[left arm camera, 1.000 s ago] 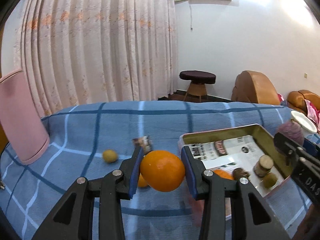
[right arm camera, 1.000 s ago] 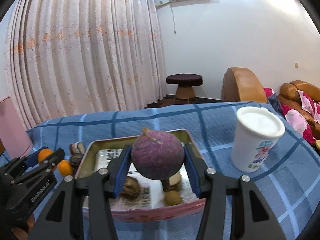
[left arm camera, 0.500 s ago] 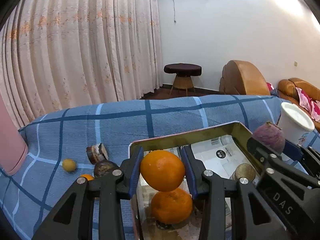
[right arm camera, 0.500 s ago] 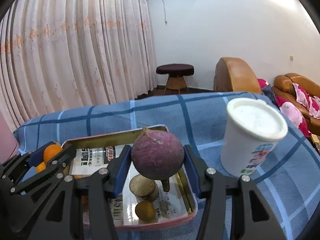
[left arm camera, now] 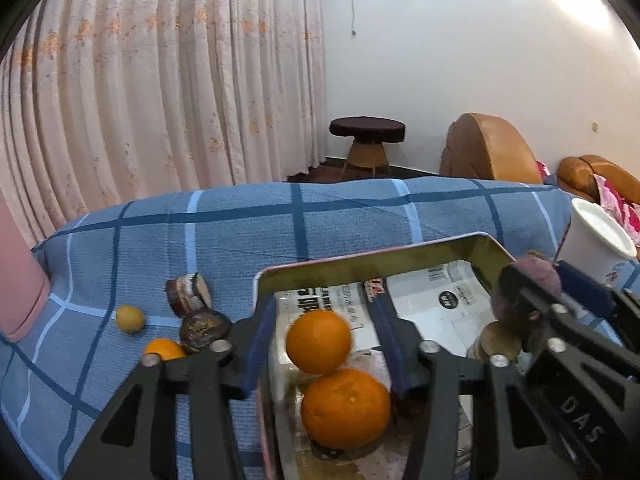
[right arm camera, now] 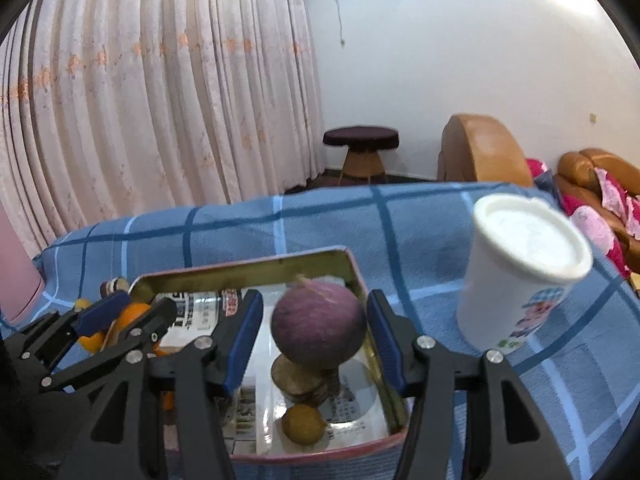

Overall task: Organize fruits
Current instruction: 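Place the orange in the tin with the left tool while the right tool places the sweet potato, then move the right tool to the last orange and grasp it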

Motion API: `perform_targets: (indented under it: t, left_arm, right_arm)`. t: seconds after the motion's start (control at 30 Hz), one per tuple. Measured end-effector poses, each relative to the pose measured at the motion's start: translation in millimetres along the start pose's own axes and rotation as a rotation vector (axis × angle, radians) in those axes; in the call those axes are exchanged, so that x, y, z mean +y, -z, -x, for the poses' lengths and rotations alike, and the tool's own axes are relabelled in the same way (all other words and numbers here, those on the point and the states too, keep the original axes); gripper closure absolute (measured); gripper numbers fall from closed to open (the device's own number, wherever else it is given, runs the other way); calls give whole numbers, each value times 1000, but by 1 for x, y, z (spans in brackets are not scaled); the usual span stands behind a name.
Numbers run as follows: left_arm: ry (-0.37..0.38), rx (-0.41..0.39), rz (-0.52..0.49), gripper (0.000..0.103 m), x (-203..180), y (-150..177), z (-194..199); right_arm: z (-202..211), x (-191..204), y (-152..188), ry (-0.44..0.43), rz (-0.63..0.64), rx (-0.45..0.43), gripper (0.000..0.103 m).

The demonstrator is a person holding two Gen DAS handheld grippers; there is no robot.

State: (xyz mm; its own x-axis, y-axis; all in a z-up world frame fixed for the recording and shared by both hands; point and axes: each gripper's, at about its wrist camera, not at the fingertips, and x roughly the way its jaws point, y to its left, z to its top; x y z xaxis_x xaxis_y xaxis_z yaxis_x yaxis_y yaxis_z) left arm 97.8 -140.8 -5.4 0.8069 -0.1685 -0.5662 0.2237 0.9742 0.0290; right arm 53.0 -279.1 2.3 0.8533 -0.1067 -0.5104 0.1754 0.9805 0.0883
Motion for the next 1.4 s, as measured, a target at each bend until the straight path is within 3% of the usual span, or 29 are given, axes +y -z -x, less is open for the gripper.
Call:
perform_targets:
  t: [0.03,0.1,0.33,0.43,0.83,1.13,1.4]
  left_arm:
    - [-7,-2,2,38,1,0,1]
    - [2,-6,2,29,1,-1,3]
    - [-18,-81,-45,27,-4,-3,23]
    - [-12,-82,-20,26,4,-3,25]
    - [-123,-80,34,26,48,10,31]
    - [-174,-80,59,26,81,22,38]
    - [-194,-65,77,26,108,28,42]
  right_arm:
    - [2,0,-1,3,-4,-11,43]
    - [7,-2,-2,-12,-26,-36,27]
    - [25,4,-5,16,-11,-140,12]
    - [30,3,-5,33,-21,-164,12]
    - [31,-4,4,39,-106,-152,12]
    - [40,12,10,69,-112,-157,12]
    - [45,46,19,23,-83,-128,17]
